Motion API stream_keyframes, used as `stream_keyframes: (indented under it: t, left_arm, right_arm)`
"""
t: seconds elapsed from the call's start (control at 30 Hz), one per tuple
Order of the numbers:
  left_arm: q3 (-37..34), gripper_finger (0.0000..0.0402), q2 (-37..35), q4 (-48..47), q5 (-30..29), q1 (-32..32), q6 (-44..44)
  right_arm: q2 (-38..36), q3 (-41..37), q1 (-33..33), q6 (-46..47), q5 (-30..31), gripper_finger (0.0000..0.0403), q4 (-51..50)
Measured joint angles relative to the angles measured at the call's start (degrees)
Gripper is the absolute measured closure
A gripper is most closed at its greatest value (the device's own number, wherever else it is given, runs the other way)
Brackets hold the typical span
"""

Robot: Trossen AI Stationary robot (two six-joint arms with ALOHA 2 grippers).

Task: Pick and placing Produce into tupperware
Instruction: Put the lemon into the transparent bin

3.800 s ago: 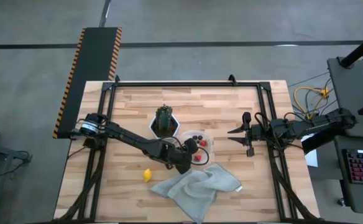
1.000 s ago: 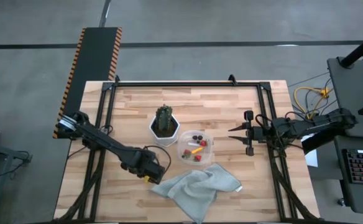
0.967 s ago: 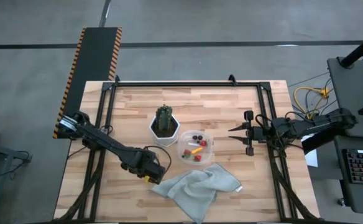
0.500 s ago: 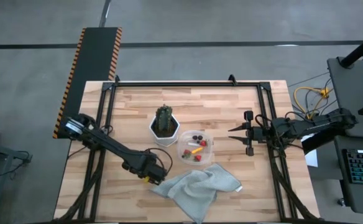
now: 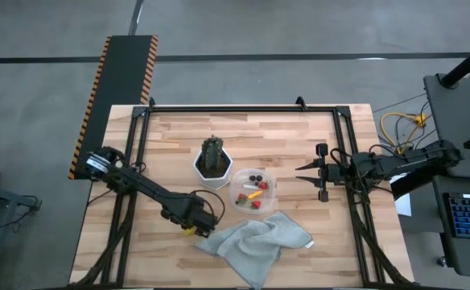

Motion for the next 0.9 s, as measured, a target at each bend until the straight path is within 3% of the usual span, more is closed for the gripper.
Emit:
stream_keyframes:
  t: [0.67,0.9]
  left_arm:
    - [-0.57,0.0129,0.00,1.51,1.28,-0.02,0.01]
    - [-1.25,0.0182,0.00,1.68,1.40,-0.03,0.22]
  right_arm:
    - [0.00,0.00,0.00,0.03,0.00,0.0303,-0.04]
    - [0.00,0.00,0.00,0.03,-0.02,0.0303,-0.04]
